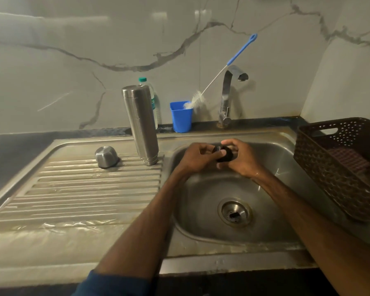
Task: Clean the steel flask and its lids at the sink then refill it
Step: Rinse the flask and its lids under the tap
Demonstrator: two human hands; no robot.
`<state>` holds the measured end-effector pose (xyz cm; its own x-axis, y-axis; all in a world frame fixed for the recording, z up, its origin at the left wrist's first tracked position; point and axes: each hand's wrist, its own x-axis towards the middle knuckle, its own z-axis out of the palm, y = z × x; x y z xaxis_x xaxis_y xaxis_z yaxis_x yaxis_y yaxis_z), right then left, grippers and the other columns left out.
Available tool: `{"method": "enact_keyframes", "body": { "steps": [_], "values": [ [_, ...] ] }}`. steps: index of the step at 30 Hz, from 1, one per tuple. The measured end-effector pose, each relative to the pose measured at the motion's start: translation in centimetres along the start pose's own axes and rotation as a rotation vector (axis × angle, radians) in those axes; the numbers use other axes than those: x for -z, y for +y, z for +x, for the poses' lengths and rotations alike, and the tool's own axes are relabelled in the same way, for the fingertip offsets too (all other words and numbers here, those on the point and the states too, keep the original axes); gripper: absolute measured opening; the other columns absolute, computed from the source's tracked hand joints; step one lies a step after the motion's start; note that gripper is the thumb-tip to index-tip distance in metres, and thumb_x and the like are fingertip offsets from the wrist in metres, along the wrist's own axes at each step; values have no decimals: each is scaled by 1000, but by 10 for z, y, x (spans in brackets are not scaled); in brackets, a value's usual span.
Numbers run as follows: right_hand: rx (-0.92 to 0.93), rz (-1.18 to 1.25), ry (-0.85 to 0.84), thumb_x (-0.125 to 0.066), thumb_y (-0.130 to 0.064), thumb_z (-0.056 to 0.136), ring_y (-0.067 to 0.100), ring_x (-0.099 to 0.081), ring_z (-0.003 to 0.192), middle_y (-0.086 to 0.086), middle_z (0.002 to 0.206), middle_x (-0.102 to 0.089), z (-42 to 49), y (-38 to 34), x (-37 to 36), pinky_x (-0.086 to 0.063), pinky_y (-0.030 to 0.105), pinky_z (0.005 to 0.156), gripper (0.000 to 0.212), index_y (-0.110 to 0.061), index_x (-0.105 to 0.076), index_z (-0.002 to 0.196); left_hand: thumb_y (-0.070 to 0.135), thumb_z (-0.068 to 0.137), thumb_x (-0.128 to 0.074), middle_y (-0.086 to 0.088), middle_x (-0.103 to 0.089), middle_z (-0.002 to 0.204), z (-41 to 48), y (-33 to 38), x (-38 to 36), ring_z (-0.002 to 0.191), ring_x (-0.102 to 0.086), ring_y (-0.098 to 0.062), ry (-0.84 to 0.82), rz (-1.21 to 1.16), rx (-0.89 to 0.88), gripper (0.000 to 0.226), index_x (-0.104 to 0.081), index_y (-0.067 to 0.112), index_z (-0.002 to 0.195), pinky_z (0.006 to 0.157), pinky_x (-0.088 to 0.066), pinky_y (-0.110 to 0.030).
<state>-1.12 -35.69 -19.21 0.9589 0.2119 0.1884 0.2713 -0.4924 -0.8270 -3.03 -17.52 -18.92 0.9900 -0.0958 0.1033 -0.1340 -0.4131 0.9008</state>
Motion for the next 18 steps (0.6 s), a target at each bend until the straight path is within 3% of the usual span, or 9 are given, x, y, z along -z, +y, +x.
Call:
{"method": "enact_keyframes", "body": {
  "steps": [3,5,8,11,15,18],
  "values": [
    [-7,43,-39,-93,-6,67,17,-60,116,2,129,-64,-7,-11,-5,-55,32,92,76,-12,-59,134,41,81,-86,6,-78,98,-8,3,15,94,-73,-11,58,45,-18,31,-78,23,105,93,-60,-39],
    [2,65,-57,-97,-11,64,18,-65,116,2,127,-68,-12,-18,-9,-55,44,102,76,-14,-62,131,42,79,-87,9,-77,98,-18,4,23,94,-72,-7,87,90,-36,34,-77,25,106,91,-59,-34],
    [28,92,-125,-98,-16,61,18,-67,117,-2,123,-71,-19,-28,-19,-54,49,103,75,-20,-65,128,46,79,-86,12,-75,99,-36,4,35,93,-69,-3,133,166,-86,37,-76,25,107,86,-58,-27],
    [61,153,-163,-99,-28,54,17,-69,115,-4,122,-73,-25,-44,-33,-57,48,100,81,-24,-65,127,48,80,-86,12,-74,98,-56,2,50,90,-69,1,223,196,-157,37,-74,25,107,79,-57,-15],
    [52,230,-198,-95,-7,64,15,-71,112,-2,122,-74,-29,-68,-52,-60,43,96,75,-18,-62,131,49,78,-87,11,-75,99,-75,-2,68,92,-71,2,295,164,-194,41,-70,27,108,77,-59,-15],
    [74,287,-215,-90,-1,70,18,-74,107,1,121,-74,-32,-80,-63,-64,38,83,68,-15,-61,130,42,81,-87,11,-74,100,-86,0,81,93,-70,2,334,122,-221,38,-71,23,110,75,-58,-16]
  ]
}}
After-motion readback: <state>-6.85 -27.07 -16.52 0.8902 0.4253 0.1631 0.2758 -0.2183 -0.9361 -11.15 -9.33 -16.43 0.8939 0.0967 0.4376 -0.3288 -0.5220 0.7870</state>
